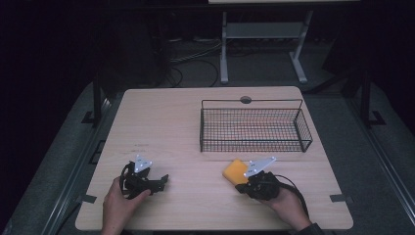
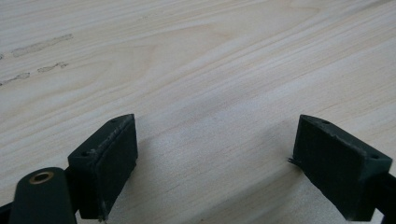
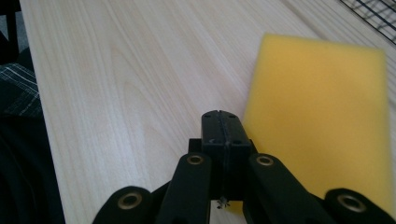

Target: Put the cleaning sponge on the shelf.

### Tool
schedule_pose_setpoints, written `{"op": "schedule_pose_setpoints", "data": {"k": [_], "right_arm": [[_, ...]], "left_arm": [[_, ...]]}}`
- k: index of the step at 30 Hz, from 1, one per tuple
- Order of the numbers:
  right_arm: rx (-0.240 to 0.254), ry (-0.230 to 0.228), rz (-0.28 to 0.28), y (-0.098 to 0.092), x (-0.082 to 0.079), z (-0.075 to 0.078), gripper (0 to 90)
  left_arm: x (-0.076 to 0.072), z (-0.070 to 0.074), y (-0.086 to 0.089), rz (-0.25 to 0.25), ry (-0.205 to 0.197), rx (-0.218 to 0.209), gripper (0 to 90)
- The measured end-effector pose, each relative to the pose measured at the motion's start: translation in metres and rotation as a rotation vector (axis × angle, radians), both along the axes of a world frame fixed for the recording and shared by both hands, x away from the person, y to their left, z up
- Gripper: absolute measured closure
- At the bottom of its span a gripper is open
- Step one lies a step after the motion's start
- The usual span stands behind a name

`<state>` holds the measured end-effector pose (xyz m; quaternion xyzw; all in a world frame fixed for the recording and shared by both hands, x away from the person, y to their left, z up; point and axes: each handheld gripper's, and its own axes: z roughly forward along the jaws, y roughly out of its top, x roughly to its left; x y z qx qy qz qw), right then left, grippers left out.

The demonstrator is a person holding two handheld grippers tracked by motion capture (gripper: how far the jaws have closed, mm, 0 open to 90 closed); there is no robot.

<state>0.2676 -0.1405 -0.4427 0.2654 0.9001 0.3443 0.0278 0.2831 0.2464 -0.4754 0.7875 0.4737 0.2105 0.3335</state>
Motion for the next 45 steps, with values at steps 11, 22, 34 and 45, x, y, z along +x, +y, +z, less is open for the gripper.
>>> {"op": "schedule_pose_setpoints", "data": {"k": [11, 22, 34, 45], "right_arm": [[-0.003, -0.001, -0.034, -0.019, 0.002, 0.001, 89.5], [0.020, -0.018, -0.036, -0.025, 0.008, 0.017, 69.9], [-0.051, -0.019, -0.053, -0.022, 0.022, 0.027, 31.8], [-0.131, -0.011, -0.046, -0.010, 0.038, 0.021, 13.6]], "left_arm": [[0.000, 0.000, 0.000, 0.000, 0.000, 0.000, 12.9], [0.000, 0.000, 0.000, 0.002, -0.002, -0.004, 12.9], [0.000, 0.000, 0.000, 0.003, -0.002, -0.003, 12.9], [0.000, 0.000, 0.000, 0.002, -0.001, -0.003, 12.9]]}}
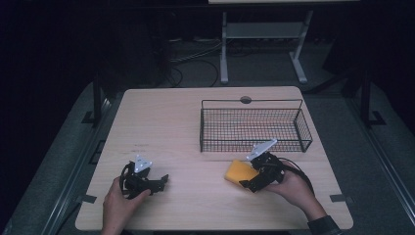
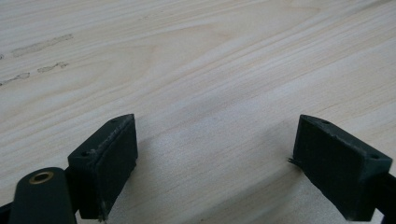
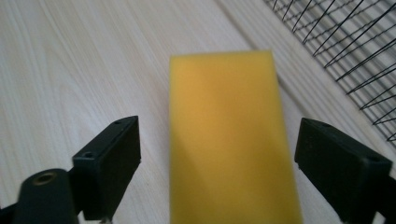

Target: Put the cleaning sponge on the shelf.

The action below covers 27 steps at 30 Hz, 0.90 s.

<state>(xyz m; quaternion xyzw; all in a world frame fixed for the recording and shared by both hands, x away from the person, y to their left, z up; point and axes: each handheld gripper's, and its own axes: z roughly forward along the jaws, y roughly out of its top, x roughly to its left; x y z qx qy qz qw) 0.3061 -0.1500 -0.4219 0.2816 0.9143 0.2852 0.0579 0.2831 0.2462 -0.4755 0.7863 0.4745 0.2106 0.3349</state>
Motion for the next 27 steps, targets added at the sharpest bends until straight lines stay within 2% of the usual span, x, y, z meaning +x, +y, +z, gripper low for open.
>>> {"op": "schedule_pose_setpoints", "data": {"k": [1, 3, 10, 14, 22, 27], "right_arm": [[0.000, 0.000, 0.000, 0.000, 0.000, 0.000, 13.6], [-0.034, 0.001, 0.010, 0.004, 0.003, -0.002, 13.2], [-0.047, 0.006, 0.022, 0.010, 0.010, -0.006, 11.6], [-0.080, 0.012, 0.026, 0.013, 0.014, -0.014, 10.2], [-0.104, 0.025, 0.030, 0.015, 0.016, -0.023, 10.7], [-0.114, 0.028, 0.029, 0.016, 0.016, -0.026, 14.0]], "left_arm": [[0.000, 0.000, 0.000, 0.000, 0.000, 0.000, 12.9], [0.000, 0.000, 0.000, 0.003, -0.001, -0.003, 12.9], [0.000, 0.000, 0.000, 0.003, -0.001, -0.003, 12.9], [0.000, 0.000, 0.000, 0.001, 0.001, 0.000, 12.9], [0.000, 0.000, 0.000, 0.000, 0.001, 0.000, 12.9], [0.000, 0.000, 0.000, 0.000, 0.001, 0.000, 12.9]]}}
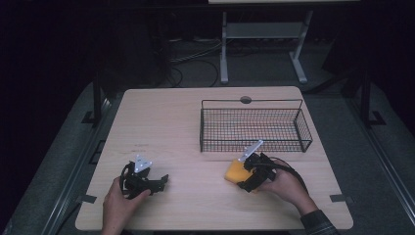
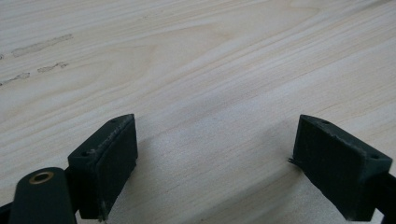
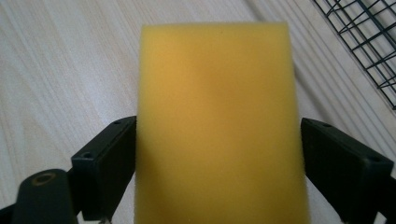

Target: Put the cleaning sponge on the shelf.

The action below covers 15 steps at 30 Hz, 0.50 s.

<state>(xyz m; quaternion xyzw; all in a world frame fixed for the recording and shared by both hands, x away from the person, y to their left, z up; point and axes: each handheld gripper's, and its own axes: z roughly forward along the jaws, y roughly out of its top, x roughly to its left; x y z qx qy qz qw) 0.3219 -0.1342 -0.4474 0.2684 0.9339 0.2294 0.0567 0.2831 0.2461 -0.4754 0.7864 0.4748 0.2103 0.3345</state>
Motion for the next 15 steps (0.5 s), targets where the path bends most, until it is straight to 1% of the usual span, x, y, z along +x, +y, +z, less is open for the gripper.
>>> {"op": "schedule_pose_setpoints", "data": {"k": [3, 7, 15], "right_arm": [[-0.005, 0.000, 0.004, 0.0001, 0.0000, -0.0007, 15.2], [-0.004, -0.004, 0.001, -0.0001, -0.0006, -0.0007, 21.3], [-0.005, -0.009, -0.002, -0.0020, -0.0011, 0.0010, 22.7]], "left_arm": [[0.0000, 0.0000, 0.0000, 0.000, 0.000, 0.000, 12.9], [0.0000, 0.0000, 0.0000, 0.000, 0.000, 0.000, 12.9], [0.0000, 0.0000, 0.0000, 0.000, -0.001, 0.000, 12.9]]}}
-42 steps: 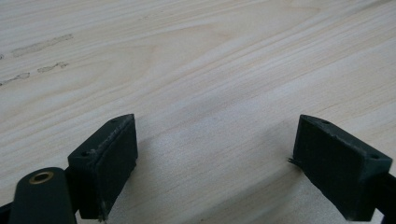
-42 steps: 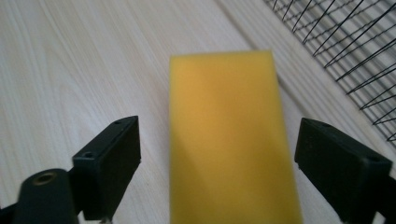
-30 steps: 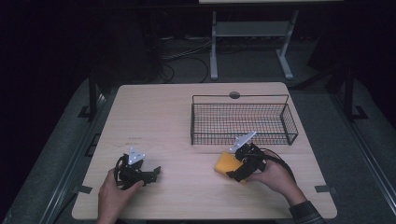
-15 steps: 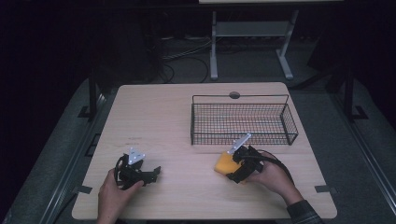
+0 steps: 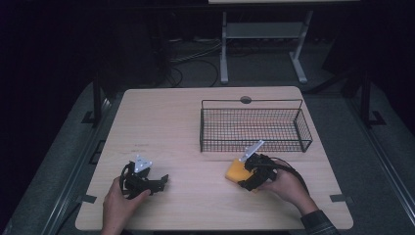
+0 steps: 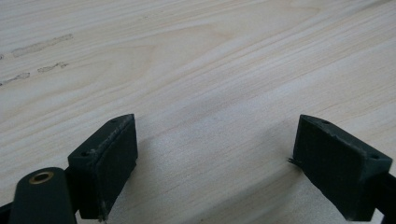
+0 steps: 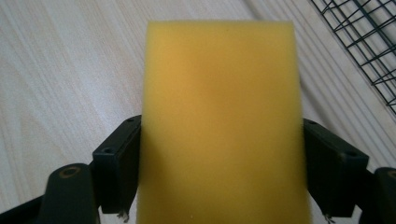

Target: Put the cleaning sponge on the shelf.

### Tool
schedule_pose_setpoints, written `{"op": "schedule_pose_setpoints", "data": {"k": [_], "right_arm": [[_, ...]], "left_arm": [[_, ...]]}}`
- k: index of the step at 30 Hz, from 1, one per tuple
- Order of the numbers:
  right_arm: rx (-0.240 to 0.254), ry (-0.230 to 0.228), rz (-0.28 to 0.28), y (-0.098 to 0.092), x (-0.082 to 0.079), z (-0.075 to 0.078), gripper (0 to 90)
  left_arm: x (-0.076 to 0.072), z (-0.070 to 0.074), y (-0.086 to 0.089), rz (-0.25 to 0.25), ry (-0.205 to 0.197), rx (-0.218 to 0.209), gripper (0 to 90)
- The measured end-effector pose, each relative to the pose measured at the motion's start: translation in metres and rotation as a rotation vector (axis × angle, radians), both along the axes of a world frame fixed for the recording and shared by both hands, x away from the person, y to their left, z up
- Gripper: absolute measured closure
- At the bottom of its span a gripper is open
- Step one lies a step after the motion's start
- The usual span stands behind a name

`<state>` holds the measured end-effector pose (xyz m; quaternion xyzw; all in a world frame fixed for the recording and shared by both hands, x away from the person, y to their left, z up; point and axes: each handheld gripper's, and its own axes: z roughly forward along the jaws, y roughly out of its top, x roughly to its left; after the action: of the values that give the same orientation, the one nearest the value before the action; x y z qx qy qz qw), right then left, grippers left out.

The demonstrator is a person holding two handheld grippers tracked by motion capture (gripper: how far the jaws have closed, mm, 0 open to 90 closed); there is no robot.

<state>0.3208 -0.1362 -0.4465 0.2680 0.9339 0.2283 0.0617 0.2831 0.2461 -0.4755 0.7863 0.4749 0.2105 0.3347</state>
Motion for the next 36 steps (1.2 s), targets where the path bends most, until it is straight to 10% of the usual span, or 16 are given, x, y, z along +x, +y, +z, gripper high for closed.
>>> {"op": "schedule_pose_setpoints", "data": {"k": [36], "right_arm": [[0.074, -0.043, -0.112, -0.045, -0.002, 0.050, 23.3]], "left_arm": [[0.000, 0.000, 0.000, 0.002, -0.002, -0.004, 12.9]]}}
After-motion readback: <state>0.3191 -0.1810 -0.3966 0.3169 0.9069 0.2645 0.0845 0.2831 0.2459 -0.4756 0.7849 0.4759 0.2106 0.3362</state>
